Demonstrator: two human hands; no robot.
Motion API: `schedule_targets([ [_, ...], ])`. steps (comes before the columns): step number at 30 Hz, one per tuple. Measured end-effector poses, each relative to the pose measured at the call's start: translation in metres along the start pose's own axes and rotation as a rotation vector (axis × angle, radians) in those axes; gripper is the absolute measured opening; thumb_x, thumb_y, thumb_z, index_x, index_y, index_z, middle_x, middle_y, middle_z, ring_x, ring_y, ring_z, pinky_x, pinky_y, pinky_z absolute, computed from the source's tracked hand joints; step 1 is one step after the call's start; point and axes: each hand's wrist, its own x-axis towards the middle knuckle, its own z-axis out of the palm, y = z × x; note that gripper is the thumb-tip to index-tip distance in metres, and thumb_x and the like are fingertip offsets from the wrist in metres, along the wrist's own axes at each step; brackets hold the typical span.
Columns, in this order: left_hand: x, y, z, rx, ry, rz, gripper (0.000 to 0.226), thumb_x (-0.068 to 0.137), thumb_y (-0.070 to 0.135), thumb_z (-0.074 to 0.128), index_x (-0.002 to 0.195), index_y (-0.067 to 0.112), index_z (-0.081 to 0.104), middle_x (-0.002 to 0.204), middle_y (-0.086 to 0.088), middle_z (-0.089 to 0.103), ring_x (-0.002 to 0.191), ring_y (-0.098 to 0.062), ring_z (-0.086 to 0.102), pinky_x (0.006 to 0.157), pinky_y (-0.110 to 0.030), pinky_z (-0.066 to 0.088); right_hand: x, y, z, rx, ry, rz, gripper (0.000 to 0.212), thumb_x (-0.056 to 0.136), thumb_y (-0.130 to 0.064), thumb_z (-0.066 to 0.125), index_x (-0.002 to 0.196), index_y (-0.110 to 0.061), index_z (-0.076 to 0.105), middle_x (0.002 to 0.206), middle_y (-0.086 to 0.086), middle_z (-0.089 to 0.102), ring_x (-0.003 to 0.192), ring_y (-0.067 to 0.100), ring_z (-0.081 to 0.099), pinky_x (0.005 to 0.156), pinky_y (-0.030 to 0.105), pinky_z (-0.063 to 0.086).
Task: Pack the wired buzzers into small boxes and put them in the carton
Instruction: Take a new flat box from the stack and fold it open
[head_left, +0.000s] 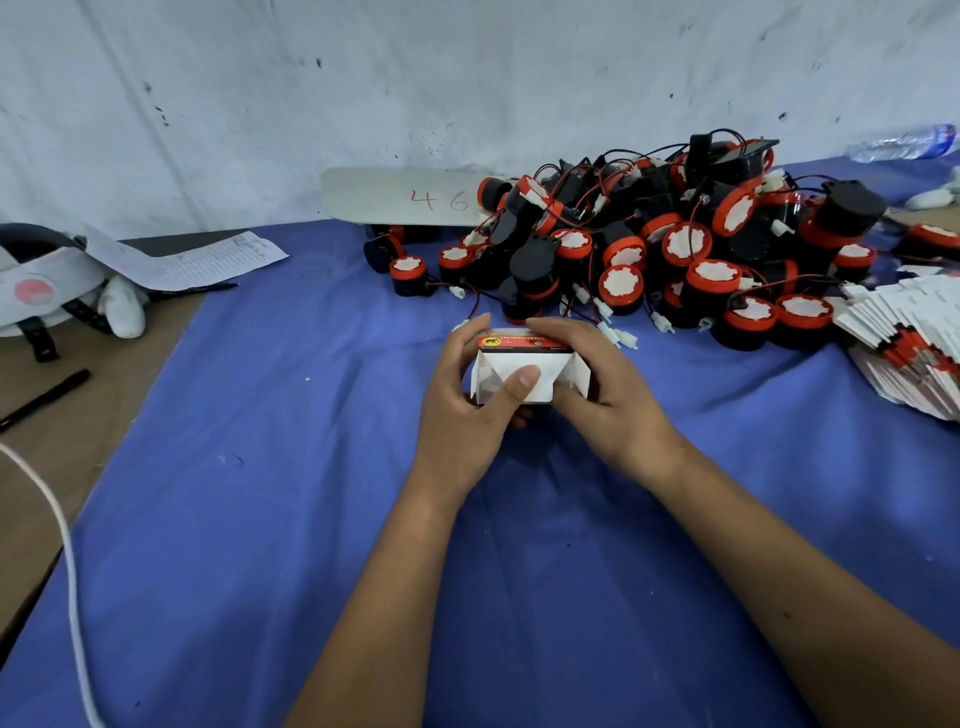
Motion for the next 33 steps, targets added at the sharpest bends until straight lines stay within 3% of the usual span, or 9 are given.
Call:
schedule_targets([
  [2, 0.001, -0.001, -0.002, 0.002, 0.033, 0.018, 0.062, 0.086, 0.037, 0.081, 0.142, 0.032, 0.055, 0.129, -0.002, 0.068, 0.106, -0.024, 0.073, 0.067, -0.034, 0.062, -0.001, -0.002, -0.002, 0.083, -0.068, 0.012, 0.064, 0.083, -0.008, 0.056, 0.146, -0.017, 0.049, 0.145, 0.000, 0.051, 0.135, 0.016, 0.049, 0.101, 0.023, 0.049],
  [5, 0.002, 0.000, -0.003, 0.007, 0.079, 0.020, 0.060, 0.089, 0.029, 0.080, 0.144, 0.032, 0.056, 0.127, -0.003, 0.069, 0.102, -0.025, 0.074, 0.065, -0.037, 0.063, -0.003, -0.006, 0.002, 0.220, -0.115, 0.037, 0.061, 0.090, -0.019, 0.061, 0.150, -0.018, 0.045, 0.151, 0.001, 0.046, 0.140, 0.015, 0.046, 0.097, 0.020, 0.051],
  [7, 0.002, 0.000, -0.003, 0.014, 0.085, 0.024, 0.059, 0.091, 0.026, 0.079, 0.145, 0.032, 0.056, 0.125, 0.001, 0.070, 0.101, -0.022, 0.074, 0.065, -0.037, 0.064, -0.003, -0.007, 0.004, 0.166, -0.074, 0.032, 0.058, 0.094, -0.029, 0.063, 0.148, -0.017, 0.048, 0.149, 0.000, 0.049, 0.139, 0.012, 0.047, 0.096, 0.016, 0.049],
  [11, 0.001, 0.001, -0.002, 0.025, 0.060, 0.017, 0.059, 0.092, 0.028, 0.078, 0.145, 0.035, 0.056, 0.123, 0.007, 0.070, 0.105, -0.021, 0.073, 0.066, -0.037, 0.064, -0.002, -0.005, 0.007, -0.012, 0.036, 0.018, 0.041, 0.103, -0.023, 0.056, 0.144, -0.016, 0.055, 0.143, -0.003, 0.057, 0.134, 0.010, 0.051, 0.109, 0.030, 0.046],
  [15, 0.003, 0.000, -0.002, 0.003, 0.091, -0.001, 0.056, 0.092, 0.026, 0.079, 0.143, 0.036, 0.058, 0.123, 0.003, 0.071, 0.103, -0.022, 0.074, 0.066, -0.036, 0.064, -0.002, 0.001, 0.005, 0.039, -0.019, -0.030, 0.050, 0.096, -0.043, 0.059, 0.143, -0.025, 0.055, 0.146, -0.004, 0.055, 0.136, 0.009, 0.050, 0.096, 0.014, 0.048],
  [20, 0.006, 0.001, -0.003, -0.057, 0.122, -0.026, 0.049, 0.091, 0.029, 0.076, 0.134, 0.044, 0.060, 0.119, 0.000, 0.074, 0.081, -0.021, 0.077, 0.060, -0.030, 0.061, 0.006, 0.000, 0.006, 0.543, 0.009, 0.248, 0.034, 0.109, -0.030, 0.044, 0.138, -0.026, 0.061, 0.133, -0.008, 0.068, 0.130, 0.014, 0.059, 0.095, 0.041, 0.059],
  [28, 0.006, -0.004, -0.003, 0.017, 0.106, -0.031, 0.054, 0.096, 0.032, 0.073, 0.145, 0.040, 0.051, 0.109, -0.001, 0.077, 0.077, -0.020, 0.076, 0.062, -0.032, 0.062, 0.000, -0.003, 0.002, 0.517, -0.007, 0.206, 0.048, 0.093, -0.029, 0.070, 0.138, -0.015, 0.060, 0.129, 0.002, 0.070, 0.122, 0.023, 0.065, 0.100, 0.043, 0.057],
  [31, 0.003, -0.003, -0.001, 0.075, 0.111, -0.008, 0.053, 0.094, 0.040, 0.075, 0.143, 0.037, 0.054, 0.113, 0.003, 0.075, 0.085, -0.019, 0.077, 0.063, -0.033, 0.062, -0.001, 0.000, 0.001, 0.448, -0.048, 0.152, 0.057, 0.087, -0.029, 0.076, 0.140, -0.021, 0.059, 0.133, -0.001, 0.067, 0.126, 0.018, 0.061, 0.099, 0.036, 0.056],
  [33, 0.001, -0.001, 0.001, 0.125, 0.130, -0.005, 0.057, 0.090, 0.055, 0.070, 0.142, 0.034, 0.057, 0.118, 0.011, 0.072, 0.100, -0.008, 0.073, 0.073, -0.030, 0.063, -0.001, 0.004, 0.003, 0.296, -0.055, 0.114, 0.065, 0.082, -0.028, 0.085, 0.141, -0.026, 0.057, 0.135, -0.007, 0.065, 0.129, 0.015, 0.058, 0.094, 0.030, 0.058],
])
